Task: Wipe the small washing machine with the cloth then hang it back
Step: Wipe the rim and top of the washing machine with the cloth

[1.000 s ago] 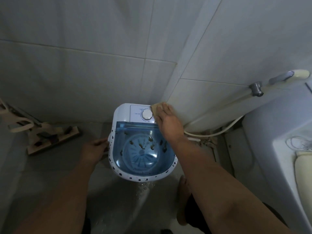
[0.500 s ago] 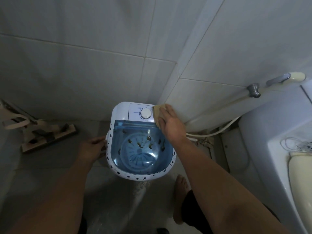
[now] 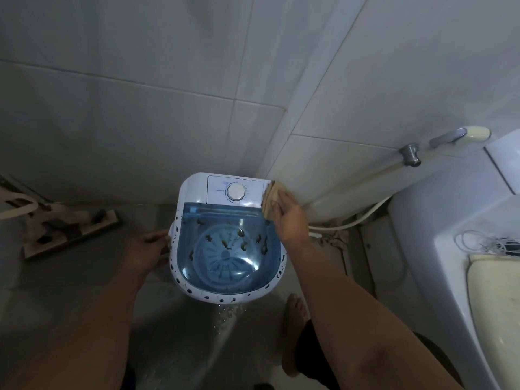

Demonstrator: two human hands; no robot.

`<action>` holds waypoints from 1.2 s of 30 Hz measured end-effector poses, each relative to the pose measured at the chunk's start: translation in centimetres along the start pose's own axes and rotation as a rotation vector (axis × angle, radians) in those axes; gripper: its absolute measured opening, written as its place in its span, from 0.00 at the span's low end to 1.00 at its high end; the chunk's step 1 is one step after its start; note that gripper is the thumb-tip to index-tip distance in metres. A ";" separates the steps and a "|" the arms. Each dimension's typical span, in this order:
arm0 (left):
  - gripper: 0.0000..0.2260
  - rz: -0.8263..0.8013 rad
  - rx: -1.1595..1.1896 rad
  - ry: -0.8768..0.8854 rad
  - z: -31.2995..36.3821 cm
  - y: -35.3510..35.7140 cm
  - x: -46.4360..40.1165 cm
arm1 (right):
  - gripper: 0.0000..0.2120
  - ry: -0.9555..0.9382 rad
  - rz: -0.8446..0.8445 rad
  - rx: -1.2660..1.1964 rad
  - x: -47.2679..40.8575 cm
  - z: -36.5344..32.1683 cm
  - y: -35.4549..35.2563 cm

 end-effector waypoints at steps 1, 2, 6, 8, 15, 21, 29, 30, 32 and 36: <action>0.11 0.001 0.005 0.000 0.0 0.0 0.0 | 0.21 0.005 0.009 -0.030 0.2 0.1 0.0; 0.11 0.004 0.006 0.001 0.1 0.1 0.0 | 0.21 0.008 0.016 -0.055 0.4 0.0 0.0; 0.11 0.009 -0.020 0.002 -0.3 -0.1 -0.4 | 0.21 0.042 0.039 -0.137 0.6 -0.2 -0.1; 0.11 0.006 -0.025 0.005 -0.5 -0.2 -0.6 | 0.20 0.037 0.036 -0.151 0.5 0.0 -0.3; 0.10 -0.001 -0.030 0.010 -0.5 -0.3 -0.7 | 0.20 0.001 -0.021 -0.179 1.3 1.6 -1.2; 0.10 -0.004 -0.019 -0.005 -0.4 -0.1 -0.5 | 0.23 -0.069 -0.009 -0.101 1.0 0.8 -1.9; 0.12 -0.006 -0.017 -0.006 -0.3 -0.1 -0.6 | 0.24 -0.078 -0.052 -0.037 -0.5 0.1 0.5; 0.12 -0.007 -0.016 -0.004 -0.3 -0.1 -0.5 | 0.24 -0.076 -0.034 -0.056 -0.4 0.2 0.3; 0.12 -0.008 -0.014 0.000 -0.3 -0.1 -0.6 | 0.23 -0.053 0.005 -0.103 -0.1 0.2 -0.2; 0.13 -0.006 -0.027 0.006 -0.5 -0.2 -0.7 | 0.24 -0.046 0.018 -0.151 -0.1 0.2 -0.1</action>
Point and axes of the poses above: each hand's wrist, its own x-axis away from the middle knuckle, its own y-axis out of the palm, z = x × y, the point moved 2 cm from there along -x, towards the middle knuckle, and after that the axes turned 14 degrees about -x, right-handed, at the moved point
